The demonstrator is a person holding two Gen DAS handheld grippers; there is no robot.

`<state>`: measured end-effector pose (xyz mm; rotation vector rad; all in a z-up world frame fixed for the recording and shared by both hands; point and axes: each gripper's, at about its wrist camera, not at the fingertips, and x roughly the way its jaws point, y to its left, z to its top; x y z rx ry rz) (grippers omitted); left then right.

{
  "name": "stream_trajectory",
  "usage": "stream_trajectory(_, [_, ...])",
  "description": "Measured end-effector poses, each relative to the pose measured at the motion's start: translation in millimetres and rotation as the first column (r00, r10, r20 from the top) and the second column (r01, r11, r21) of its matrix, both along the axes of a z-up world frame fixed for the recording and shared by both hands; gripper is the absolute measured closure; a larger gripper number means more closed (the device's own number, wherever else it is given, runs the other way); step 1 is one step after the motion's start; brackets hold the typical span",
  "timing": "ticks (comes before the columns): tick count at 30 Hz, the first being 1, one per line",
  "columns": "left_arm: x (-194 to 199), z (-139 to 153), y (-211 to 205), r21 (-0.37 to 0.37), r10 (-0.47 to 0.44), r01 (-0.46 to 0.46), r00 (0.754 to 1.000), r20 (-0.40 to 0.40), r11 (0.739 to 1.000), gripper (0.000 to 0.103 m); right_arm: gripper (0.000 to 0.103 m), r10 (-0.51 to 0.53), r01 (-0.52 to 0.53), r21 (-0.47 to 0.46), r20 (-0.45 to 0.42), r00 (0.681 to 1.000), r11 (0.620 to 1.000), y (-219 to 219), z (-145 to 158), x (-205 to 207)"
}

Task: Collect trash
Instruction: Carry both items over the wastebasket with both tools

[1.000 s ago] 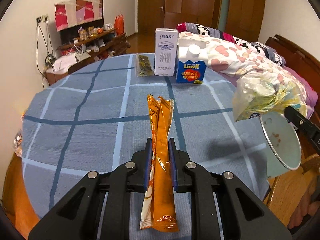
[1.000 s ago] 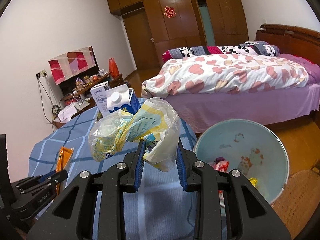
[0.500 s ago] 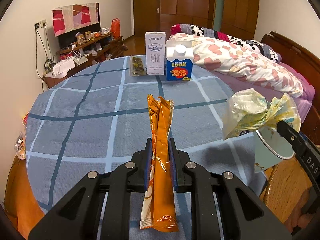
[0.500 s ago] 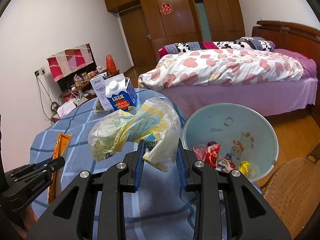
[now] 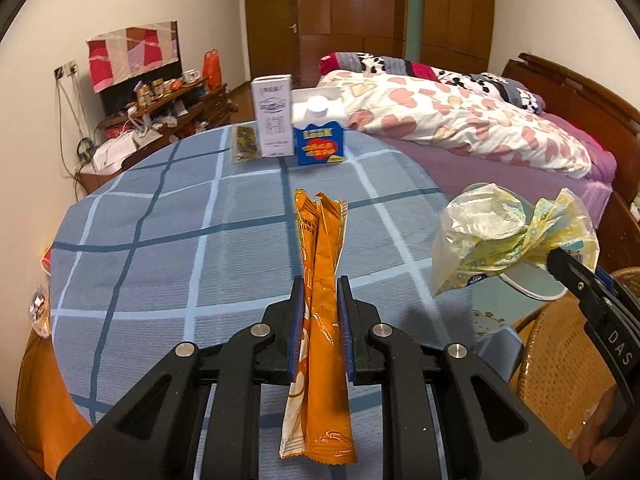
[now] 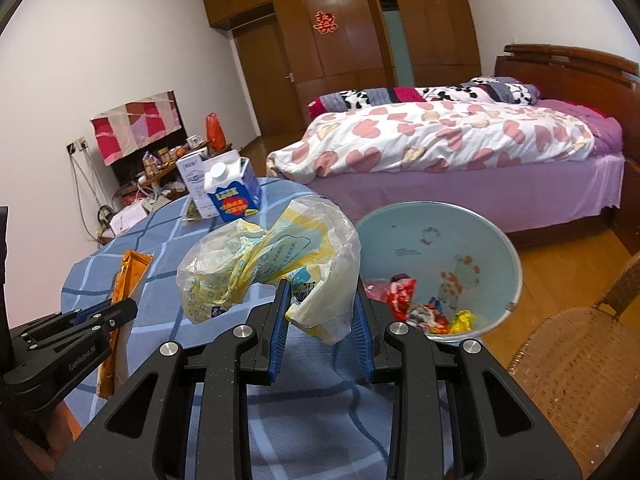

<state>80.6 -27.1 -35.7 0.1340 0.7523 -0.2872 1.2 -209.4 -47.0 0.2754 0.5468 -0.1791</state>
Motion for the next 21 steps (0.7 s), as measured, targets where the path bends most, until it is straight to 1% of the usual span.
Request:
stream_trajectory(9, [-7.4,1.6,-30.8,0.024,-0.064,0.064,0.998,0.017,0.998,0.087,0.073,-0.089,0.089,0.015,-0.009,0.996,0.996,-29.1,-3.9,-18.6])
stream_trajectory(15, [-6.4,5.0,-51.8,0.024,-0.108,0.107,0.993,0.036,0.994,0.087,0.073,-0.136,0.136,0.013,-0.006,0.991,0.991,-44.6,-1.8,-22.1])
stream_trajectory(21, [-1.3,7.1,-77.7,0.006,-0.159,0.159,0.986,0.041,0.987,0.087,0.073,-0.187,0.187,0.006,-0.004,0.982,0.982,-62.8,-3.6,-23.0])
